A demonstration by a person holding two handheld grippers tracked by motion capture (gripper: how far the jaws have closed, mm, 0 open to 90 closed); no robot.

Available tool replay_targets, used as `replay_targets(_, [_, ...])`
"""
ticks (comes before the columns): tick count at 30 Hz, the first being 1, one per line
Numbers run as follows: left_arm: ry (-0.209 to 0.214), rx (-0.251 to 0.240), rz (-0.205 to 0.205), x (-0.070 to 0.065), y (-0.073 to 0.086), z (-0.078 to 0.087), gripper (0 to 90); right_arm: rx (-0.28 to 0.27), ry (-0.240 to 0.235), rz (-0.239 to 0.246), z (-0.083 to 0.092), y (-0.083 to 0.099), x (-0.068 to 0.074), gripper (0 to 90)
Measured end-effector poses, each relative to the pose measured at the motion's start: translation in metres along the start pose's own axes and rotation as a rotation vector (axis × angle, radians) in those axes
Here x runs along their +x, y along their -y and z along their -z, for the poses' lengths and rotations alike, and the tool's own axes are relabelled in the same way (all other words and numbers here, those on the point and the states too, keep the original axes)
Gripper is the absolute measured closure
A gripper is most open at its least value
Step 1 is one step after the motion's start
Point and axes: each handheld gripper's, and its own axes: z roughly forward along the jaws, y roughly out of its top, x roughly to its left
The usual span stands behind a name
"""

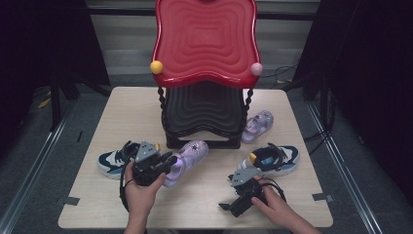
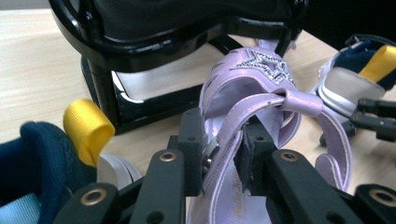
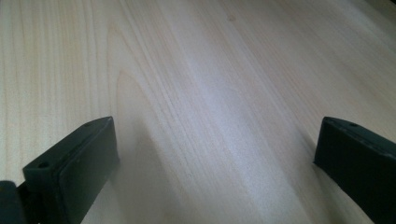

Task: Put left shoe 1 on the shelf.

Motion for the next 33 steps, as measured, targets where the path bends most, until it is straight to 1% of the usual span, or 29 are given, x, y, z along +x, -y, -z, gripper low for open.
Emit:
replay_targets(4, [-0.013,-0.028,0.003,-0.003,-0.005,0.001,74.0,0.000,0.000,0.001,0.000,0.000,0.000,0.0])
replay_targets(8, [-0.031,-0.036,-0.012,-0.007,-0.011,0.004,74.0,0.000,0.000,-0.003,0.000,0.000,0.000,0.0])
replay_targets(12, [-0.042,-0.060,-0.004,-0.010,-0.017,0.005,74.0,0.001,0.000,-0.004,0.000,0.000,0.000,0.0])
replay_targets(14, [-0.045,-0.066,-0.009,-0.009,-0.019,0.006,74.0,0.001,0.000,-0.004,0.000,0.000,0.000,0.0])
replay_targets(15, [-0.046,-0.079,0.001,-0.009,-0.021,0.006,74.0,0.001,0.000,-0.001,0.000,0.000,0.000,0.0])
replay_targets(17, [-0.046,-0.091,0.012,-0.009,-0.023,0.007,74.0,0.002,0.001,-0.002,0.000,0.000,0.000,0.0])
replay_targets(18, [-0.052,-0.096,0.010,-0.009,-0.024,0.008,74.0,0.001,0.001,0.001,0.000,0.000,0.000,0.0])
replay_targets(22, [-0.065,-0.114,0.022,-0.009,-0.030,0.008,74.0,0.001,0.000,-0.003,0.000,0.000,0.000,0.0])
replay_targets(23, [-0.071,-0.129,0.035,-0.011,-0.032,0.008,74.0,0.001,0.000,-0.003,0.000,0.000,0.000,0.0])
replay_targets(25, [-0.079,-0.144,0.047,-0.011,-0.035,0.008,74.0,0.001,0.000,-0.004,0.000,0.000,0.000,0.0])
replay_targets(27, [-0.095,-0.151,0.048,-0.012,-0.037,0.007,74.0,0.001,0.000,-0.003,0.000,0.000,0.000,0.0])
replay_targets(29, [-0.101,-0.156,0.045,-0.012,-0.039,0.006,74.0,0.001,0.000,-0.003,0.000,0.000,0.000,0.0])
replay_targets(33, [-0.113,-0.184,0.047,-0.012,-0.041,0.004,74.0,0.002,-0.001,-0.005,0.000,0.000,0.000,0.0])
